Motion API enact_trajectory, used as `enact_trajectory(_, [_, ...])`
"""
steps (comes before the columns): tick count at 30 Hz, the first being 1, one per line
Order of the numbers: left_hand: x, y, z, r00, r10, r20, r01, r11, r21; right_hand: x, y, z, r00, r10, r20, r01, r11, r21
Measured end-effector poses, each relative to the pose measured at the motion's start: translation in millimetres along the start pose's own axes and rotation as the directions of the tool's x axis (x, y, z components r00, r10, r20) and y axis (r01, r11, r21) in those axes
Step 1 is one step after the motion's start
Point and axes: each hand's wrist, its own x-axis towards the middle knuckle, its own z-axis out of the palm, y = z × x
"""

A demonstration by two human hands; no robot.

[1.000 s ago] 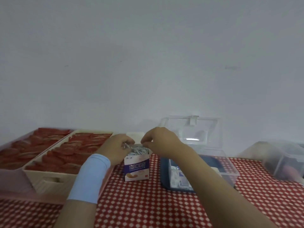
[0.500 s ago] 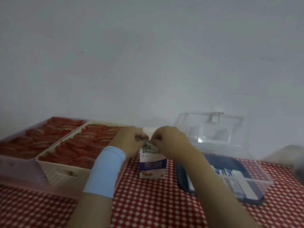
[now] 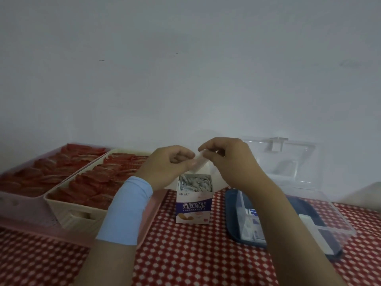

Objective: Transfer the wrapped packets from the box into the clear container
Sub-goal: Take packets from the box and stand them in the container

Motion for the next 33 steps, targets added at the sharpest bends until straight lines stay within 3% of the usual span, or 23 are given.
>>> enact_trajectory(3, [-1, 2, 0, 1.000, -0.002, 0.004, 0.002, 0.999, -0.053, -1, -6, 5, 1.000, -0.015, -0.017, 0.018, 0.988, 0.156])
enact_trajectory(5, [0, -1, -1, 0.997, -0.033, -0.069, 0.030, 0.999, -0.043, -1, -6, 14, 0.998, 0.047, -0.051, -0.037, 0.983, 0.177])
enact_trajectory(6, [0, -4, -3, 0.992, -0.051, -0.118, 0.048, 0.998, -0.028, -2, -4, 19, 0.995, 0.085, -0.046, -0.079, 0.988, 0.132])
enact_trajectory(8, [1, -10, -9, 0.976, -0.077, -0.204, 0.079, 0.997, 0.002, -4, -2, 31, 0.990, 0.135, 0.037, -0.130, 0.985, -0.117])
enact_trajectory(11, [1, -15, -14, 0.958, -0.094, -0.271, 0.099, 0.995, 0.005, -6, -4, 47, 0.972, 0.182, 0.146, -0.104, 0.898, -0.427])
enact_trajectory(20, [6, -17, -4, 0.961, -0.103, -0.257, 0.123, 0.990, 0.063, -2, -6, 60, 0.973, 0.148, 0.178, -0.017, 0.814, -0.581])
enact_trajectory(25, [5, -16, -2, 0.960, -0.089, -0.265, 0.118, 0.988, 0.095, -2, -8, 53, 0.990, 0.076, 0.120, -0.003, 0.855, -0.518])
enact_trajectory(29, [5, -16, -2, 0.951, -0.089, -0.296, 0.119, 0.989, 0.084, -1, -8, 39, 0.999, 0.032, 0.023, -0.024, 0.957, -0.289])
enact_trajectory(33, [4, -14, -1, 0.940, -0.075, -0.332, 0.105, 0.992, 0.073, -3, -2, 42, 0.991, 0.067, 0.116, -0.043, 0.980, -0.196])
